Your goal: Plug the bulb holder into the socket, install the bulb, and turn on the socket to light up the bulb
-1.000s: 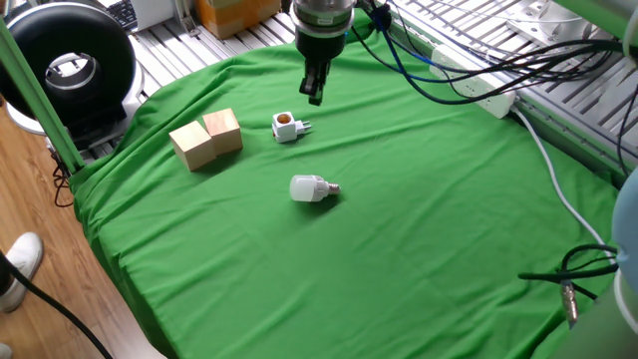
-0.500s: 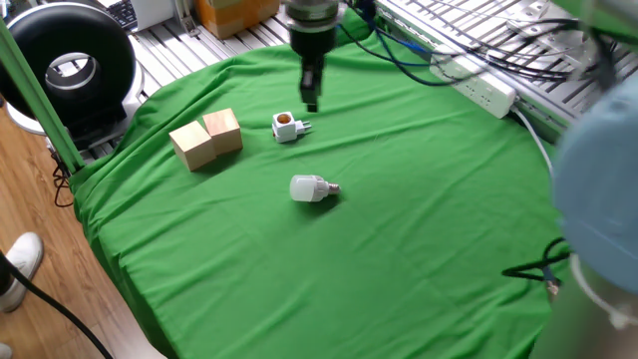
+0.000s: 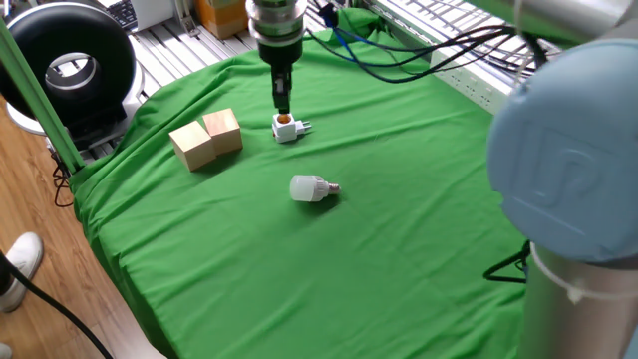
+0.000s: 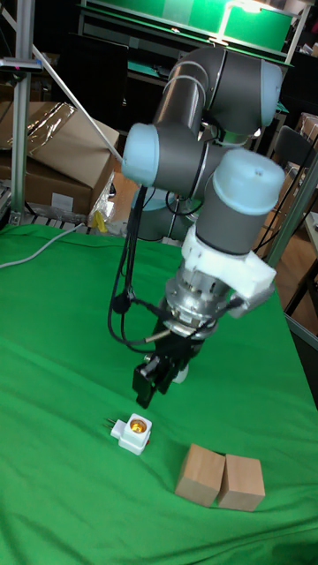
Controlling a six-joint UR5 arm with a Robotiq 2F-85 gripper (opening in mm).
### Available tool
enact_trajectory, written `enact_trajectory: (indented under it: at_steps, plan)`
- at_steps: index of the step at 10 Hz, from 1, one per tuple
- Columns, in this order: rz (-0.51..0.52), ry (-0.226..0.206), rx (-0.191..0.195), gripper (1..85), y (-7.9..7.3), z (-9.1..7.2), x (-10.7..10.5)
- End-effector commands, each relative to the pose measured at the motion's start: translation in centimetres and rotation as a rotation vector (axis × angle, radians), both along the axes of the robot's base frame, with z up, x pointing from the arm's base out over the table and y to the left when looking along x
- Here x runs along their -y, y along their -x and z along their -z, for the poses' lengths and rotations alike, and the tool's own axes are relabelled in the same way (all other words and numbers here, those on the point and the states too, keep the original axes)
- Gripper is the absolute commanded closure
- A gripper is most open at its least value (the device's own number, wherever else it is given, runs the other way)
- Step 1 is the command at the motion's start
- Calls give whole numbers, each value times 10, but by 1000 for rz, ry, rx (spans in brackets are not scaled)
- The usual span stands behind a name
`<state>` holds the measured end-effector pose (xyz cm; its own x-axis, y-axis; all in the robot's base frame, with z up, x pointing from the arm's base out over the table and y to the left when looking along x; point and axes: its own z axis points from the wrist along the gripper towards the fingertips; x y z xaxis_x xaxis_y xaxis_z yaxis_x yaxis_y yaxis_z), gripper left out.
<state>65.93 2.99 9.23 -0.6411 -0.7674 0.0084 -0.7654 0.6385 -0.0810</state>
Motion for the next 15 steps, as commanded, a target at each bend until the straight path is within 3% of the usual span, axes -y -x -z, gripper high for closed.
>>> enact_trajectory:
  at_steps: [1, 3, 5, 6, 7, 9, 10, 13, 15]
  plan:
    - [-11, -60, -56, 357, 7, 11, -17]
    - [-90, -54, -62, 357, 8, 11, -16]
    - [-174, -4, -15, 350, -29, 22, -10]
    - [-195, 10, 7, 307, -43, 25, -15]
    - [-186, 10, 9, 303, -46, 23, -22]
    - [-198, -19, -12, 303, -43, 34, -23]
    - [-211, -57, -31, 297, -36, 42, -24]
    - [-245, -33, -54, 263, -27, 54, -7]
    - [-258, -76, -69, 220, -20, 58, -19]
